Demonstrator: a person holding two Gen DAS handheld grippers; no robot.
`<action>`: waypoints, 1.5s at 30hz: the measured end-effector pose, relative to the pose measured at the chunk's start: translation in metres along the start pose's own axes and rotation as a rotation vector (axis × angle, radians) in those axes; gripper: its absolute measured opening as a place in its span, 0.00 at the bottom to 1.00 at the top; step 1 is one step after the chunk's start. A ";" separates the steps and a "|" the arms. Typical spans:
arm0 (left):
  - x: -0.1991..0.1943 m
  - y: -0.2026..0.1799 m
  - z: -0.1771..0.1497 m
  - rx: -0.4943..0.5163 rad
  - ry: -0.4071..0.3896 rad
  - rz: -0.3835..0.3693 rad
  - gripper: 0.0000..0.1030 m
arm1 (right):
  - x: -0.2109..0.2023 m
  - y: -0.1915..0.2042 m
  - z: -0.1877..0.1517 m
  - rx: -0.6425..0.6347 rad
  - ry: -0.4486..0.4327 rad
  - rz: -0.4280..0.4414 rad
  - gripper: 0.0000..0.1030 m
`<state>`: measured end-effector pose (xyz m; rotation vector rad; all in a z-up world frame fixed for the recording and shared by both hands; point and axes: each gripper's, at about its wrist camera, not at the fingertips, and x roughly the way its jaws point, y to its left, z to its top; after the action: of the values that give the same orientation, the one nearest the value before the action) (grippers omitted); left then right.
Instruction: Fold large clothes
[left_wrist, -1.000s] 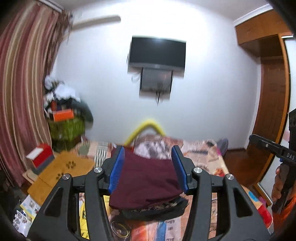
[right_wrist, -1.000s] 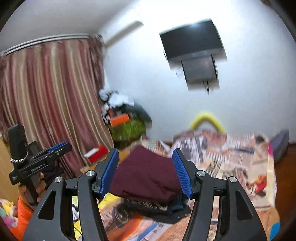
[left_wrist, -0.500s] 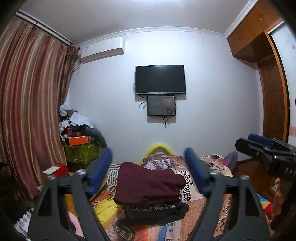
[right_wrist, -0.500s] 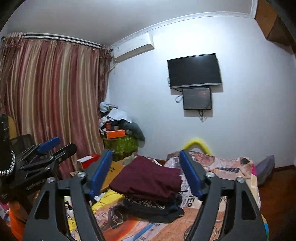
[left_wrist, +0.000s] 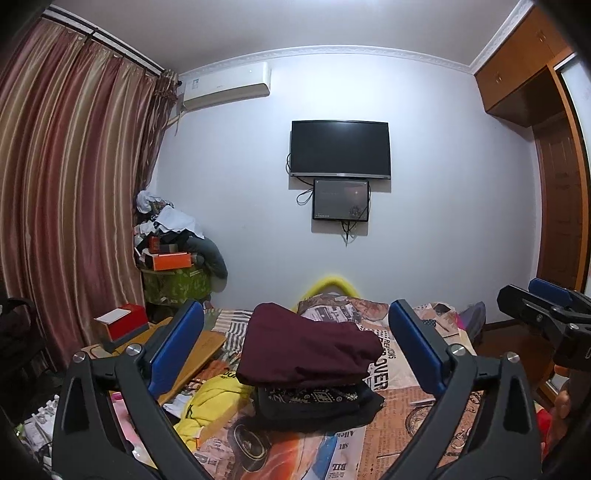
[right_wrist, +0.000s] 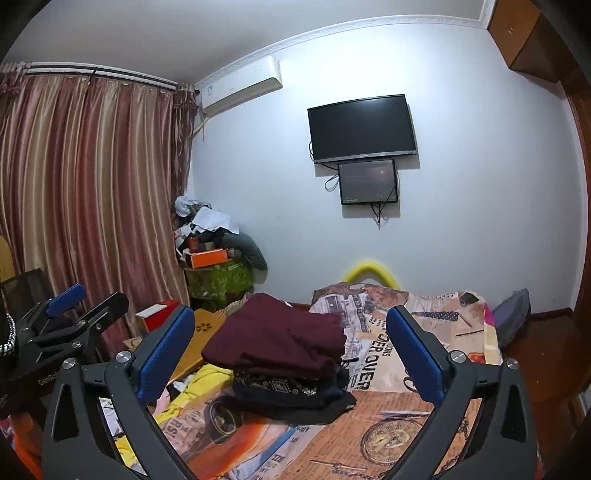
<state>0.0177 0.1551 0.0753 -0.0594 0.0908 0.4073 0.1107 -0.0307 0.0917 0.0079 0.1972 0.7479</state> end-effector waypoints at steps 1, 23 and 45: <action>0.000 0.000 -0.001 0.004 -0.001 0.005 0.98 | 0.000 0.000 0.002 -0.003 0.000 -0.003 1.00; 0.021 -0.010 -0.017 0.018 0.048 -0.011 0.99 | 0.000 -0.001 -0.006 -0.003 0.053 -0.027 1.00; 0.028 -0.010 -0.021 0.005 0.063 -0.035 0.99 | -0.001 0.002 -0.006 -0.013 0.060 -0.038 1.00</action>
<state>0.0455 0.1557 0.0515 -0.0690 0.1524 0.3700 0.1075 -0.0302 0.0862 -0.0311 0.2493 0.7122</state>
